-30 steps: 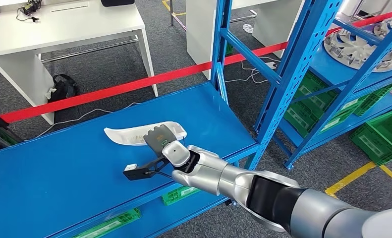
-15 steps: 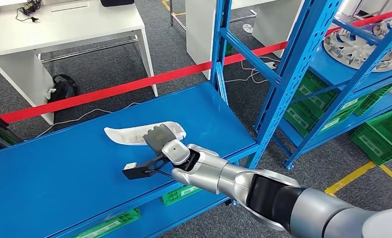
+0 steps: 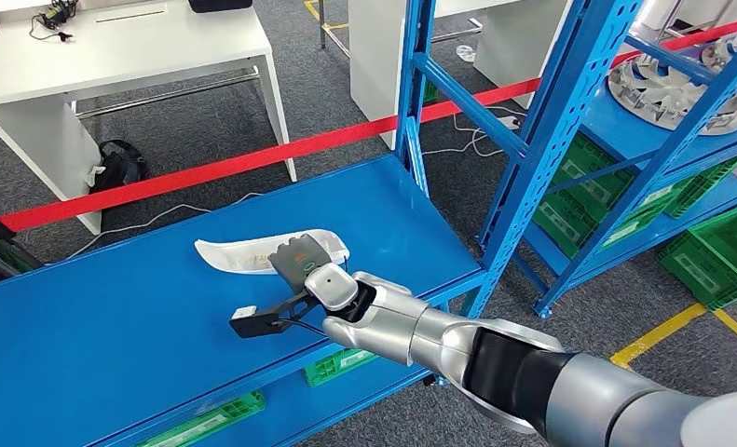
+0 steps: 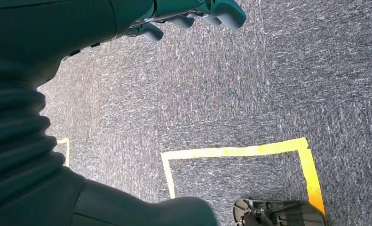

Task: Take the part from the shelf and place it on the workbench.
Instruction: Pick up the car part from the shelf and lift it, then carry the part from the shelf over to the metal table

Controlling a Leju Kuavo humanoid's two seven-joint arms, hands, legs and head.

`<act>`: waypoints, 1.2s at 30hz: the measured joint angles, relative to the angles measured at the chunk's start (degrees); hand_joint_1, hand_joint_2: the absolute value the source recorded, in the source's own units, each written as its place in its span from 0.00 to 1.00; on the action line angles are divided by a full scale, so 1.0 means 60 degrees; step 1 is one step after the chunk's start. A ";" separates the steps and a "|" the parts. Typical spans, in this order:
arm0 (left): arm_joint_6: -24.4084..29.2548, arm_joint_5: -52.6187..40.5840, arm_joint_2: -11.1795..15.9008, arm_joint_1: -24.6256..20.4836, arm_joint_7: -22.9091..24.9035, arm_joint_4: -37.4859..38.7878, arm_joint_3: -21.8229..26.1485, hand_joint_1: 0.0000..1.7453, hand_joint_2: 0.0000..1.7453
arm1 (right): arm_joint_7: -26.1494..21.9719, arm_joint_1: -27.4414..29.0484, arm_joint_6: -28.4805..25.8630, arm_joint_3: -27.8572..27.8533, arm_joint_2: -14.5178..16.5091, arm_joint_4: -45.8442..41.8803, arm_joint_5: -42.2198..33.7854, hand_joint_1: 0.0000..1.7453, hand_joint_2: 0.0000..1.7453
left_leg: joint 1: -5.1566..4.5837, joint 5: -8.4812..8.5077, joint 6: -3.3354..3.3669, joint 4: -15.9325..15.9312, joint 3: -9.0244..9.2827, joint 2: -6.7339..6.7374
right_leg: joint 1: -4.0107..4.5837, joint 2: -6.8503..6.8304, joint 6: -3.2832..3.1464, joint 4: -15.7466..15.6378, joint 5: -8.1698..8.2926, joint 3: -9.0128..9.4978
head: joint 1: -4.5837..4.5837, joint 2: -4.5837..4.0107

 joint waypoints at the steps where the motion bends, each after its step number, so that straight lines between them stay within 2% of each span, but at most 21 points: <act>1: 0.0001 0.0003 0.0000 0.0000 0.0005 0.0000 0.0000 0.00 1.00 | 0.0000 0.0006 -0.0067 0.0000 0.0000 -0.0008 -0.0077 1.00 1.00 | 0.0000 0.0000 0.0000 0.0000 0.0000 0.0000 | 0.0000 0.0000 0.0000 0.0000 0.0000 0.0000 | 0.0000 0.0000; 7: 0.0023 0.0102 0.0000 0.0016 0.0039 0.0000 0.0038 0.00 1.00 | 0.0026 0.0173 -0.0837 -0.0233 -0.0112 -0.0789 -0.0884 1.00 1.00 | 0.0000 0.0001 0.0000 0.0000 -0.0008 -0.0005 | -0.0001 -0.0001 0.0000 0.0001 0.0001 -0.0005 | -0.0001 0.0000; 11: 0.0051 0.0200 0.0000 0.0100 -0.0032 0.0000 0.0181 0.00 1.00 | 0.0117 0.0197 -0.1535 -0.0941 -0.0353 -0.2153 -0.0953 1.00 1.00 | 0.0000 0.0001 0.0000 0.0002 -0.0015 -0.0005 | -0.0001 -0.0001 0.0000 0.0001 0.0001 -0.0011 | 0.0000 0.0000; 14: 0.0110 0.0205 0.0000 0.0174 -0.0082 0.0000 0.0251 0.00 1.00 | -0.0119 0.0355 -0.2336 -0.1556 -0.0446 -0.3489 -0.0712 1.00 1.00 | -0.0010 -0.0011 0.0012 0.0013 -0.0019 -0.0005 | -0.0012 0.0003 0.0004 -0.0005 0.0002 -0.0015 | 0.0000 0.0000; 17: 0.0159 0.0190 0.0000 0.0230 -0.0074 0.0000 0.0289 0.00 1.00 | -0.0244 0.0535 -0.2620 -0.2068 -0.0463 -0.4805 -0.0313 1.00 1.00 | -0.0027 -0.0045 0.0057 0.0034 -0.0015 -0.0001 | -0.0030 0.0005 0.0032 -0.0012 -0.0011 -0.0004 | -0.0003 0.0000; 21: 0.0153 0.0118 0.0000 0.0261 -0.0019 -0.0001 0.0311 0.00 1.00 | -0.0499 0.0841 -0.2862 -0.2278 -0.0383 -0.6017 0.0249 1.00 1.00 | -0.0055 -0.0093 0.0122 0.0071 -0.0018 0.0001 | -0.0055 0.0004 0.0077 -0.0014 -0.0036 0.0013 | -0.0002 0.0000; 25: 0.0151 0.0033 -0.0014 0.0249 0.0011 -0.0003 0.0311 0.00 1.00 | -0.0503 0.1198 -0.2991 -0.2330 -0.0228 -0.6790 0.0682 1.00 1.00 | -0.0039 -0.0036 0.0233 -0.0015 0.0050 0.0014 | -0.0060 0.0008 0.0201 -0.0038 -0.0062 0.0087 | -0.0002 0.0000; 26: 0.0151 0.0009 -0.0023 0.0244 0.0027 -0.0003 0.0311 0.00 1.00 | -0.0499 0.1278 -0.2993 -0.2362 -0.0197 -0.6927 0.0777 1.00 1.00 | -0.0004 0.0021 0.0268 -0.0087 0.0086 0.0029 | -0.0050 0.0006 0.0232 0.0074 -0.0186 0.0065 | 0.0022 0.0000; 27: 0.0147 -0.0015 -0.0029 0.0236 0.0045 -0.0002 0.0311 0.00 1.00 | -0.0503 0.1342 -0.2997 -0.2394 -0.0171 -0.7039 0.0854 1.00 1.00 | 0.0035 0.0071 0.0297 -0.0152 0.0111 0.0050 | -0.0046 0.0003 0.0263 0.0366 -0.0429 -0.0033 | 0.0053 0.0000; 29: 0.0137 -0.0060 -0.0027 0.0220 0.0074 -0.0004 0.0311 0.00 1.00 | -0.0505 0.1458 -0.3002 -0.2434 -0.0128 -0.7175 0.0944 1.00 1.00 | 0.0060 0.0103 0.0328 -0.0175 0.0098 0.0087 | -0.0084 -0.0014 0.0328 0.1491 -0.1150 -0.0463 | 0.0109 0.0000; 30: 0.0131 -0.0077 -0.0025 0.0217 0.0081 -0.0003 0.0311 0.00 1.00 | -0.0503 0.1526 -0.3002 -0.2443 -0.0112 -0.7214 0.0960 1.00 1.00 | 0.0065 0.0108 0.0324 -0.0158 0.0072 0.0100 | -0.0109 -0.0018 0.0370 0.2083 -0.1425 -0.0684 | 0.0114 0.0000; 31: 0.0127 -0.0089 -0.0025 0.0216 0.0085 -0.0002 0.0311 0.00 1.00 | -0.0500 0.1597 -0.3000 -0.2450 -0.0102 -0.7244 0.0968 1.00 1.00 | 0.0071 0.0116 0.0312 -0.0135 0.0037 0.0109 | -0.0136 -0.0021 0.0407 0.2438 -0.1533 -0.0793 | 0.0114 0.0000; 32: 0.0122 -0.0095 -0.0027 0.0216 0.0086 -0.0001 0.0311 0.00 1.00 | -0.0498 0.1649 -0.2997 -0.2454 -0.0094 -0.7268 0.0969 1.00 1.00 | 0.0084 0.0130 0.0291 -0.0102 -0.0009 0.0114 | -0.0164 -0.0026 0.0440 0.2427 -0.1453 -0.0730 | 0.0114 0.0000; 33: 0.0117 -0.0097 -0.0030 0.0213 0.0087 0.0000 0.0311 0.00 1.00 | -0.0503 0.1674 -0.2998 -0.2459 -0.0085 -0.7295 0.0971 1.00 1.00 | 0.0107 0.0148 0.0258 -0.0058 -0.0067 0.0116 | -0.0196 -0.0033 0.0471 0.2024 -0.1220 -0.0470 | 0.0113 0.0000; 35: 0.0097 -0.0099 -0.0024 0.0201 0.0087 -0.0005 0.0312 0.00 1.00 | -0.0529 0.1686 -0.3012 -0.2473 -0.0055 -0.7360 0.0988 1.00 1.00 | 0.0153 0.0197 0.0153 0.0042 -0.0191 0.0105 | -0.0225 -0.0030 0.0507 0.0770 -0.0766 0.0287 | 0.0118 0.0000; 36: 0.0082 -0.0102 -0.0017 0.0195 0.0086 -0.0010 0.0313 0.00 1.00 | -0.0556 0.1697 -0.3032 -0.2486 -0.0030 -0.7393 0.1013 1.00 1.00 | 0.0162 0.0221 0.0084 0.0079 -0.0230 0.0091 | -0.0211 -0.0010 0.0466 0.0363 -0.0615 0.0516 | 0.0128 0.0000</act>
